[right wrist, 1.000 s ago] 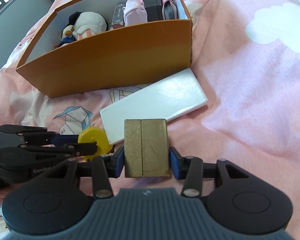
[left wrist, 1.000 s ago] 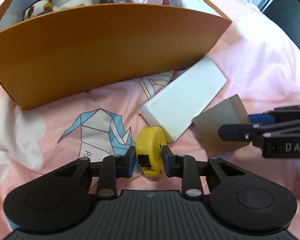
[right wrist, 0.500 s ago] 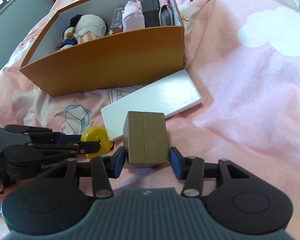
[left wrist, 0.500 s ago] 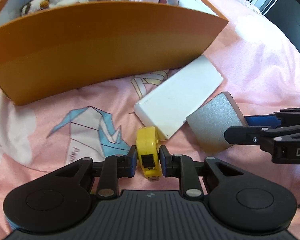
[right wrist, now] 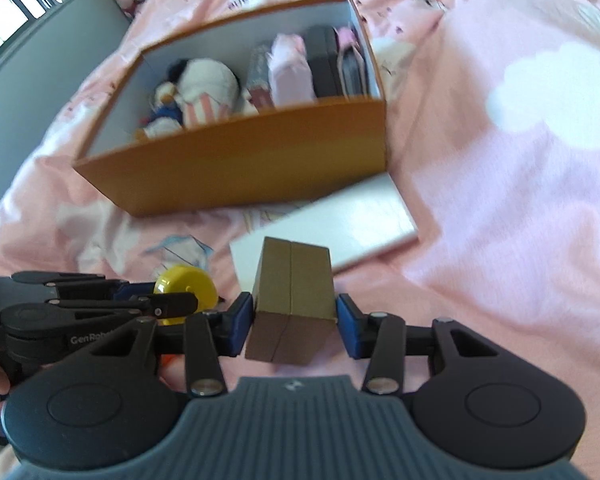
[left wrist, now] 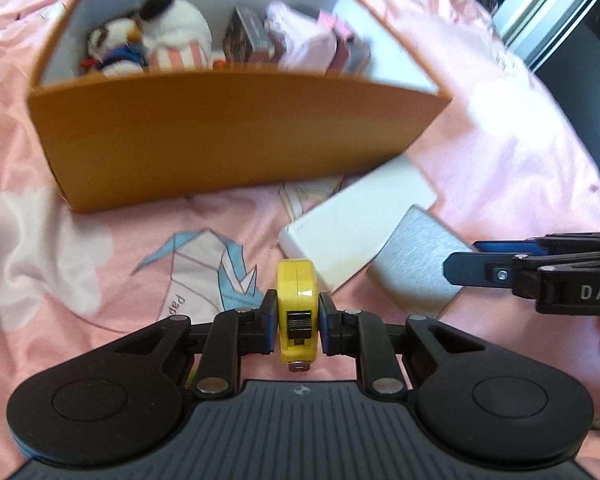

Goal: Organize objects
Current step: 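Carry the tape measure and brown box into the shoebox and lower them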

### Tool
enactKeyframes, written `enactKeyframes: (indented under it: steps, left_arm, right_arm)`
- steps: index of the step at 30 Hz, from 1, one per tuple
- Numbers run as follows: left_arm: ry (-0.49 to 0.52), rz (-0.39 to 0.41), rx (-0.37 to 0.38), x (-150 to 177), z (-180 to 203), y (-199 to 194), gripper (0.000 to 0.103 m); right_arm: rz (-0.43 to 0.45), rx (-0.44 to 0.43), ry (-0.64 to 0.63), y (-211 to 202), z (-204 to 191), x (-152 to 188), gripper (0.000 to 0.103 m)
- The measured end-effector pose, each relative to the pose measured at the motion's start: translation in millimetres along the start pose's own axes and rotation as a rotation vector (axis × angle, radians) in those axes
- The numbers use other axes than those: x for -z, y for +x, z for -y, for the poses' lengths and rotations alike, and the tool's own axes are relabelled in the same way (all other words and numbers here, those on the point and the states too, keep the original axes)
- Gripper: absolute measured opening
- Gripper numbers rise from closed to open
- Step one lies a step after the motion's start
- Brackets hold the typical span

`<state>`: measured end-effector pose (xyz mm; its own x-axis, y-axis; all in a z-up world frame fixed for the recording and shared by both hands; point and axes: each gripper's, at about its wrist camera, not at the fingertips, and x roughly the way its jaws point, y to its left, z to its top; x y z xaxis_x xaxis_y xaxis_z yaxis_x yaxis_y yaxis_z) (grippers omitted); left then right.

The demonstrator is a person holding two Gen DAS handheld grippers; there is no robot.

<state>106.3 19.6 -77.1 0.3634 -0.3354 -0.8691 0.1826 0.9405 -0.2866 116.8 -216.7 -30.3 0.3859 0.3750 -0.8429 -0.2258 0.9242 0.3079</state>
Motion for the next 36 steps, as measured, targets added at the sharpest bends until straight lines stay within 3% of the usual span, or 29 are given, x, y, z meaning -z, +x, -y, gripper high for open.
enactKeyframes:
  steps: [6, 14, 25, 33, 36]
  left_arm:
    - [-0.055, 0.100, 0.057, -21.2, -4.2, -46.9, 0.022]
    - [-0.104, 0.217, 0.059, -85.7, -16.9, -80.3, 0.022]
    - [-0.184, 0.151, 0.024, -174.2, -56.1, -2.3, 0.022]
    - [-0.179, 0.089, -0.043, -184.7, -74.5, 31.7, 0.022]
    - [-0.204, 0.086, -0.027, -182.6, -83.9, 32.3, 0.022]
  right_arm:
    - [0.071, -0.067, -0.025, -28.7, -15.6, -26.6, 0.047]
    - [0.189, -0.155, 0.004, -42.2, -28.8, -86.9, 0.047]
    - [0.215, -0.130, 0.066, 7.3, -23.2, -154.2, 0.047]
    - [0.223, -0.148, 0.117, 43.3, -24.7, -186.6, 0.047]
    - [0.214, -0.169, 0.138, 58.3, -27.7, -197.0, 0.047]
